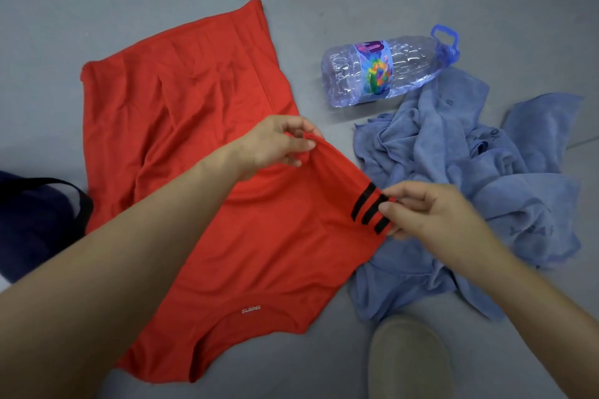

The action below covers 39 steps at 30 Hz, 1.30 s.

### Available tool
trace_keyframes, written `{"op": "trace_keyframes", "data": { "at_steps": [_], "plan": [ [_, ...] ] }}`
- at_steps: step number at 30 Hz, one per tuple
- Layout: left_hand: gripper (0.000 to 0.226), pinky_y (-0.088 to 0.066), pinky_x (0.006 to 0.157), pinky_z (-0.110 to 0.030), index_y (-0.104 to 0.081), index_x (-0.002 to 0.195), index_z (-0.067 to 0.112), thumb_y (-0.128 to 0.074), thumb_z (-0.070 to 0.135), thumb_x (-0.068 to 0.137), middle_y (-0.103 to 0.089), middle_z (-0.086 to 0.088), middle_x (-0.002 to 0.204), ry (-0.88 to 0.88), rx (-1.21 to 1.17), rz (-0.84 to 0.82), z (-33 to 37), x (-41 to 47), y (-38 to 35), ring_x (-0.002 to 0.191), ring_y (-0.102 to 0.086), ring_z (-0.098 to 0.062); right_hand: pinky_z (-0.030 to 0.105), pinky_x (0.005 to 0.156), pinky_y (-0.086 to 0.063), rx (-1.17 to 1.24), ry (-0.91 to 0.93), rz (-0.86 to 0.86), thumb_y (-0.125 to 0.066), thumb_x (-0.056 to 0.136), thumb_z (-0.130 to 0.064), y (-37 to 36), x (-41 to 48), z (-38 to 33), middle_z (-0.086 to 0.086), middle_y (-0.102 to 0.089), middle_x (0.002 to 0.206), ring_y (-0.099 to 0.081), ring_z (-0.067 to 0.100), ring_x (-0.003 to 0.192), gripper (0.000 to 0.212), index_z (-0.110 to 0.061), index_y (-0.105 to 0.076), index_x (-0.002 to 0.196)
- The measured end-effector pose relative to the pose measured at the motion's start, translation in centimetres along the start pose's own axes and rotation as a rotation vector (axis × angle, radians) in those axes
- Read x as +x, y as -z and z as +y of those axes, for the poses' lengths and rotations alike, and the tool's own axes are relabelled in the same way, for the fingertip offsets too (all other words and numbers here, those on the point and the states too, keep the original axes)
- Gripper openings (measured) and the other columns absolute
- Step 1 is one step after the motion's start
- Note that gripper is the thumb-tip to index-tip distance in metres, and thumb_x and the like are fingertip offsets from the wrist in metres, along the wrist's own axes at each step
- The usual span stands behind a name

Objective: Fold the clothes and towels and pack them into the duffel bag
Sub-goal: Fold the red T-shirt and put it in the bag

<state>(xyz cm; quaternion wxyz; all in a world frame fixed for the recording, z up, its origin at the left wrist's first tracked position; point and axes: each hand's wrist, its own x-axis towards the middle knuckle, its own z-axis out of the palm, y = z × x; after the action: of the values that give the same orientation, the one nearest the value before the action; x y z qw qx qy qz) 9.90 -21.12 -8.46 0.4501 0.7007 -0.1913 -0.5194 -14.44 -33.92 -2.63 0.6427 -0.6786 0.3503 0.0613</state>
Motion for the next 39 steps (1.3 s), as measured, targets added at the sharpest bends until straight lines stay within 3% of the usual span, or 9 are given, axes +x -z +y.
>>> {"op": "trace_keyframes", "data": {
  "at_steps": [4,9,13,16,18,23,27,35,39],
  "plan": [
    [0.03,-0.058,0.063,-0.025,-0.066,0.096,0.017,-0.05,-0.008,0.096,-0.057,0.001,0.074,0.094,0.003,0.05,-3.7,-3.1,0.6,0.061,-0.058,-0.009,0.029,0.075,-0.056,-0.469,0.188,-0.059,-0.067,0.089,-0.034,-6.2,-0.7,2.6,-0.012,-0.073,0.083,-0.069,0.005,0.075,0.012,-0.037,-0.071,0.1],
    [0.022,-0.051,0.058,-0.023,-0.063,0.088,0.017,-0.047,0.005,0.098,-0.06,-0.007,0.08,0.206,-0.041,0.23,-7.8,-5.0,0.3,0.065,-0.057,-0.015,0.039,0.083,-0.05,-0.997,0.421,-0.254,-0.048,0.091,-0.051,-13.3,0.8,4.7,-0.001,-0.075,0.088,-0.068,0.023,0.086,0.037,-0.032,-0.065,0.118],
    [0.011,-0.043,0.071,-0.033,-0.064,0.088,0.023,-0.069,0.014,0.084,-0.063,0.001,0.081,-0.044,0.394,0.362,-10.2,-4.8,0.4,0.072,-0.053,-0.015,0.043,0.09,-0.05,-1.084,0.381,-0.525,-0.039,0.095,-0.063,-15.6,1.9,6.2,-0.008,-0.073,0.105,-0.065,0.022,0.1,0.05,-0.03,-0.061,0.126],
    [0.03,-0.046,0.085,-0.035,-0.067,0.106,0.019,-0.062,0.002,0.081,-0.065,-0.001,0.103,-0.166,0.534,0.403,-10.9,-6.2,-0.5,0.089,-0.058,-0.02,0.042,0.091,-0.052,-1.085,0.561,-0.399,-0.04,0.1,-0.053,-15.1,2.7,7.3,-0.003,-0.07,0.116,-0.063,0.023,0.108,0.042,-0.026,-0.067,0.119],
    [0.036,-0.048,0.091,-0.033,-0.064,0.119,0.022,-0.06,0.008,0.087,-0.058,0.003,0.123,-0.228,0.56,0.472,-11.4,-8.0,-0.7,0.101,-0.059,-0.016,0.046,0.107,-0.045,-1.137,0.636,-0.228,-0.044,0.1,-0.048,-14.3,3.6,7.9,0.005,-0.056,0.142,-0.05,0.028,0.133,0.046,-0.022,-0.061,0.134],
    [0.053,-0.041,0.11,-0.046,-0.05,0.143,0.026,-0.056,0.014,0.091,-0.042,-0.004,0.152,-0.289,0.874,0.461,-15.6,-15.8,2.8,0.134,-0.046,-0.027,0.057,0.118,-0.024,-1.42,0.584,-0.298,-0.037,0.094,-0.064,-13.1,4.4,10.3,0.009,-0.022,0.165,-0.018,0.034,0.152,0.076,-0.023,-0.028,0.157],
    [0.058,-0.019,0.124,-0.049,-0.036,0.155,0.024,-0.051,0.025,0.1,-0.018,-0.013,0.166,-0.189,1.077,0.531,-20.3,-23.4,10.0,0.154,-0.014,-0.034,0.058,0.119,-0.021,-1.494,0.457,-0.352,-0.027,0.095,-0.066,-13.5,4.3,9.6,0.012,-0.026,0.163,-0.022,0.038,0.15,0.077,-0.018,-0.036,0.154],
    [0.068,-0.02,0.123,-0.049,-0.02,0.159,0.014,-0.029,0.048,0.102,-0.037,-0.022,0.157,0.013,1.172,0.468,-25.6,-30.7,17.5,0.148,-0.03,-0.039,0.062,0.097,-0.046,-1.736,0.321,-0.484,-0.013,0.093,-0.075,-15.0,3.8,3.9,0.016,-0.05,0.148,-0.052,0.043,0.13,0.085,-0.019,-0.051,0.145],
    [0.07,-0.003,0.124,-0.042,-0.033,0.155,0.005,-0.052,0.04,0.098,-0.04,-0.024,0.154,0.028,1.283,0.512,-28.6,-33.0,19.1,0.148,-0.029,-0.039,0.032,0.116,-0.032,-1.756,0.472,-0.675,-0.038,0.101,-0.055,-20.2,4.5,-3.5,0.001,-0.022,0.165,-0.036,0.019,0.146,0.062,-0.029,-0.027,0.157]
  ]
}}
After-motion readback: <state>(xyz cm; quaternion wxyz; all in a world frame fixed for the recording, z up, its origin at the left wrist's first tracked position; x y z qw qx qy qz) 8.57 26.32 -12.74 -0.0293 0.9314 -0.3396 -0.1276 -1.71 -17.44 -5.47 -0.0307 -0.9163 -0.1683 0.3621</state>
